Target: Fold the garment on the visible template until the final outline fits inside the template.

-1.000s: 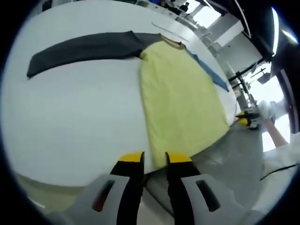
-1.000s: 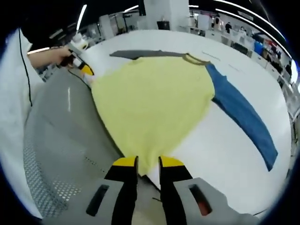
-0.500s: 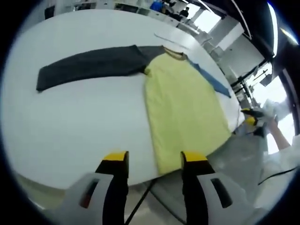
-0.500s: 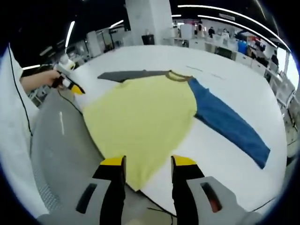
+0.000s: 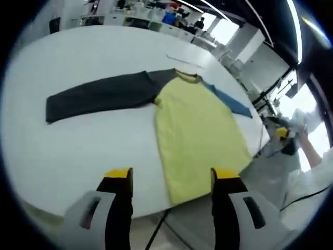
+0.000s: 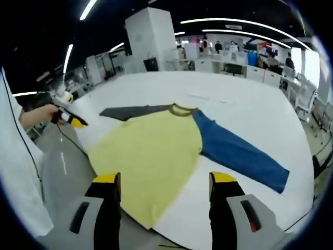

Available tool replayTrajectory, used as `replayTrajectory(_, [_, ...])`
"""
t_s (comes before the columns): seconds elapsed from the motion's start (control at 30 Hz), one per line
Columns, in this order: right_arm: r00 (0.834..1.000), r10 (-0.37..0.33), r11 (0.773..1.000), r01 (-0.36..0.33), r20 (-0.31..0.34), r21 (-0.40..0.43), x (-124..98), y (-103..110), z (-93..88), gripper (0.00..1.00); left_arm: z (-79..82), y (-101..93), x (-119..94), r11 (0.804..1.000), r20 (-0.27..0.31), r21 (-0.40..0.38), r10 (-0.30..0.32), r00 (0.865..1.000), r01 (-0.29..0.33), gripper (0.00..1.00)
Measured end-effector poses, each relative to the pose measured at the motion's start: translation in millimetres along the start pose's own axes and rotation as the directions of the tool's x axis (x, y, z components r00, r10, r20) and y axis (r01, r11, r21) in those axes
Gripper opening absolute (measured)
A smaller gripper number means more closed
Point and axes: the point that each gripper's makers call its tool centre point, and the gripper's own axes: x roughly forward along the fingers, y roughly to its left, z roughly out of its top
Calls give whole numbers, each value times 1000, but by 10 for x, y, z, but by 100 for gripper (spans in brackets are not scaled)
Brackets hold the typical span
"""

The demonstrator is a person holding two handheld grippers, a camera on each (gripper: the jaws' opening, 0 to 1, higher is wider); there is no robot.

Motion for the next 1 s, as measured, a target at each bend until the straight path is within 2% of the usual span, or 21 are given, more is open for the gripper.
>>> replayTrajectory(0.17, [1000, -9, 1000, 8, 25, 8, -56, -20, 102, 80, 125, -112, -81, 1000, 36, 25, -19, 999, 19, 66])
replayTrajectory(0.3, [999, -26, 1000, 26, 31, 11, -123, -69, 147, 86, 200, -168, -165, 997, 64, 77, -14, 998, 9, 70])
replayTrajectory(0.43, [997, -61, 998, 59, 48, 24, -218, -150, 191, 91, 251, -209, -237, 995, 83, 98, -21, 996, 12, 77])
replayTrajectory(0.53, [996, -74, 997, 72, 57, 42, -270, -178, 191, 96, 265, -205, -272, 994, 88, 109, -11, 996, 1, 87])
replayTrajectory(0.63, [994, -85, 994, 79, 73, 78, -311, -185, 183, 100, 249, -200, -314, 993, 84, 115, -6, 996, -4, 89])
replayTrajectory(0.83, [993, -91, 990, 83, 73, 115, -399, -163, 109, 100, 239, -188, -369, 994, 88, 112, -6, 996, -4, 100])
replayTrajectory(1.0, [991, -93, 988, 80, 92, 132, -438, -132, 97, 100, 232, -172, -395, 994, 94, 105, -4, 996, -6, 100])
